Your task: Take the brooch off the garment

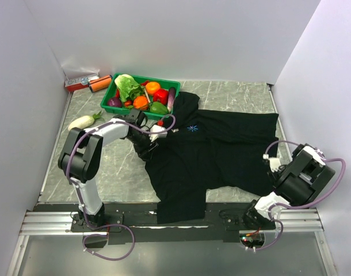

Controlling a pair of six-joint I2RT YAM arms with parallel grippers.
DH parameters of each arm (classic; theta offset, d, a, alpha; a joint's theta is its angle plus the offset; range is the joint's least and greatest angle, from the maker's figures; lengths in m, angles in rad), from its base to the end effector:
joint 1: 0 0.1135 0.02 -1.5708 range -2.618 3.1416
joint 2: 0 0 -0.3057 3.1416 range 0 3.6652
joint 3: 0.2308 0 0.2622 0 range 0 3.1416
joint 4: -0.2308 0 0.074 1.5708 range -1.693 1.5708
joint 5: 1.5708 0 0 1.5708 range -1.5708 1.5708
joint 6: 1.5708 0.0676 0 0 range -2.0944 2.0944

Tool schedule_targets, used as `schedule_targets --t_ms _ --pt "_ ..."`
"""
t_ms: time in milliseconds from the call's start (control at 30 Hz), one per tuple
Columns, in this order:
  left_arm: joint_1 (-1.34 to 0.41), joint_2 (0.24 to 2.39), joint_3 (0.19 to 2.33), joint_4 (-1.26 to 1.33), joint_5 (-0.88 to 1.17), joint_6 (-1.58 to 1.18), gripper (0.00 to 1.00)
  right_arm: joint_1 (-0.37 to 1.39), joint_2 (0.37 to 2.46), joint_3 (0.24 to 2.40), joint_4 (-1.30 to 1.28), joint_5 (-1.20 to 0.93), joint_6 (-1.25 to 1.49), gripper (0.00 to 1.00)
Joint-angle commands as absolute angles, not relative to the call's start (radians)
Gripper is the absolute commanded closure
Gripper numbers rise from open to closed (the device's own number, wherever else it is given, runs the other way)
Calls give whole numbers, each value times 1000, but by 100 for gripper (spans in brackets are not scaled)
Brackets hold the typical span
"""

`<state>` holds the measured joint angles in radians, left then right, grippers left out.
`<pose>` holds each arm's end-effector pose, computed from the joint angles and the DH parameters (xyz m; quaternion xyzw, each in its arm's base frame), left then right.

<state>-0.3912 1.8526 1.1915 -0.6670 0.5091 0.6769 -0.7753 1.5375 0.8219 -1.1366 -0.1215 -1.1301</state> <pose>0.3344 -0.1736 0.1686 0.5152 0.8114 -0.2307 0.1515 0.1505 -0.1360 0.1613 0.1660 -0.9743 -0.1489 0.0321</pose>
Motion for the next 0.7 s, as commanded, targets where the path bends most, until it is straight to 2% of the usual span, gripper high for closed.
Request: schedule_targets --t_ms 0,33,67,133,167,267,300,400,533,600,667 --pt "-403 1835 1103 -856 506 690 44 -807 1507 828 -1137 -2 -1160 99" --pt "-403 1813 1092 -871 506 689 45 -808 1494 848 -1146 -2 -1157 98" --pt "-403 1799 1089 -883 506 687 45 -808 1467 865 -1153 -2 -1160 91" --pt "-402 1749 1085 -913 502 687 44 -807 1437 941 -1205 -41 -1178 87" --pt "-400 1732 1088 -920 496 687 44 -807 1410 974 -1235 -78 -1212 77" --pt "-400 1677 1140 -972 495 699 43 -779 1365 1098 -1302 -221 -1281 54" --pt "-400 1672 1166 -988 502 706 43 -766 1361 1123 -1311 -253 -1293 51" --pt "-400 1693 1291 -1019 546 701 42 -654 1348 1161 -1305 -368 -1302 47" --pt "-408 1829 1469 -964 604 649 41 -435 1354 1073 -1111 -407 -1182 47" --pt "-416 1890 1509 -916 592 620 41 -324 1411 1054 -938 -408 -1108 48" --pt "-417 1972 1552 -890 575 600 41 -285 1521 1095 -843 -419 -993 50"
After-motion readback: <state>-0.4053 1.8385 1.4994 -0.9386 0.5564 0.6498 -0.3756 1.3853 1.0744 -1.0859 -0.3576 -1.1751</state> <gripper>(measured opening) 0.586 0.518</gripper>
